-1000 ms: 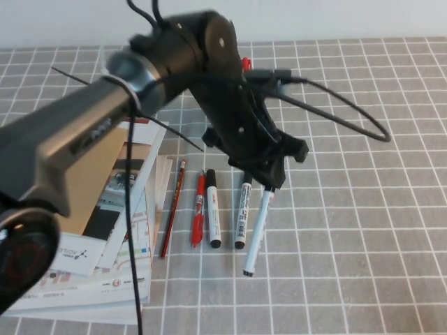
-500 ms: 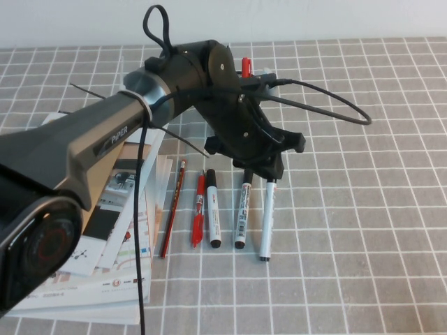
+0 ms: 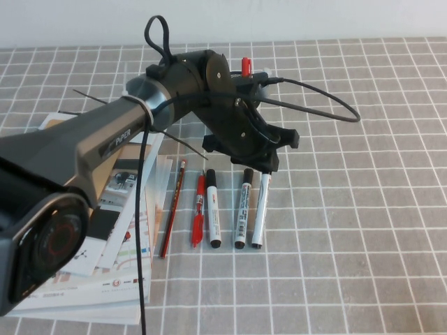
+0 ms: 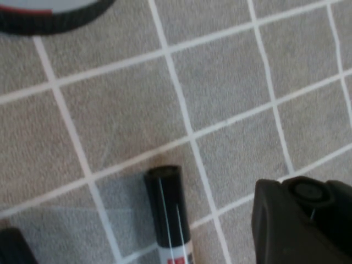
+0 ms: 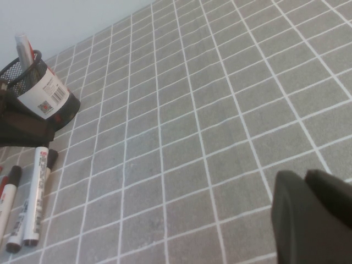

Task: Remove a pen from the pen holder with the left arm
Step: 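Take a marker out of the pen holder and lay it on the table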

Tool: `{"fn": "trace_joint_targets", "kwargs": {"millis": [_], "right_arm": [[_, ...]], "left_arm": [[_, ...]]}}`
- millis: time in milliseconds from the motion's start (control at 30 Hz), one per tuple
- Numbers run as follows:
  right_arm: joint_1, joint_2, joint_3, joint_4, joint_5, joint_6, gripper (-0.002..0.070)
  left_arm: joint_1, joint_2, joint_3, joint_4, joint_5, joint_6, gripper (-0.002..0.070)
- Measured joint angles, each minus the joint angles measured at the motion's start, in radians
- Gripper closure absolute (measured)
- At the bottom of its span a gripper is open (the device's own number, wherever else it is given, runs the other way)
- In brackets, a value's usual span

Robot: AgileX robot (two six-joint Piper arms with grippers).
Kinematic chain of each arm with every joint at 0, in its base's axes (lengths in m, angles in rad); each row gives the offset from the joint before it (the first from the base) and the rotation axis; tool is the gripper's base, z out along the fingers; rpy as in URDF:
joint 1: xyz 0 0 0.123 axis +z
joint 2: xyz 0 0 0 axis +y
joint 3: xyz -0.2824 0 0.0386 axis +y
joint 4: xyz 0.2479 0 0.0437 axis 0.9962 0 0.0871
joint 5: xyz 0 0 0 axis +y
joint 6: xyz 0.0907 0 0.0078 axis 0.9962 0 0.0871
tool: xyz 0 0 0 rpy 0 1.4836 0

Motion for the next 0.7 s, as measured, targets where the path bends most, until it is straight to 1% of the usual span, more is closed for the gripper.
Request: {"fn": "trace_joint_targets", "kwargs": {"millis": [133, 300, 367, 500, 700], "right_arm": [[0.0, 0.0, 0.0, 0.0, 0.0, 0.0, 0.0689], [0.0, 0.0, 0.0, 0.0, 0.0, 0.0, 0.0689], [0.0, 0.0, 0.0, 0.0, 0.0, 0.0, 0.0689], [0.0, 0.0, 0.0, 0.0, 0.0, 0.0, 0.0689], [0.0, 0.0, 0.0, 0.0, 0.0, 0.0, 0.0689]], "left_arm": [[0.0, 0.015, -0.002, 0.0, -0.02, -0.009, 0.0552], [0.0, 0.035, -0.002, 0.034, -0.024, -0.056, 0.0492], [0.0, 0.035, -0.002, 0.065, -0.024, -0.082, 0.0481], [0.0, 0.035, -0.002, 0.097, -0.024, -0.117, 0.0473], [0.0, 0.035, -0.002, 0.106, -0.024, -0.132, 0.0471]]}}
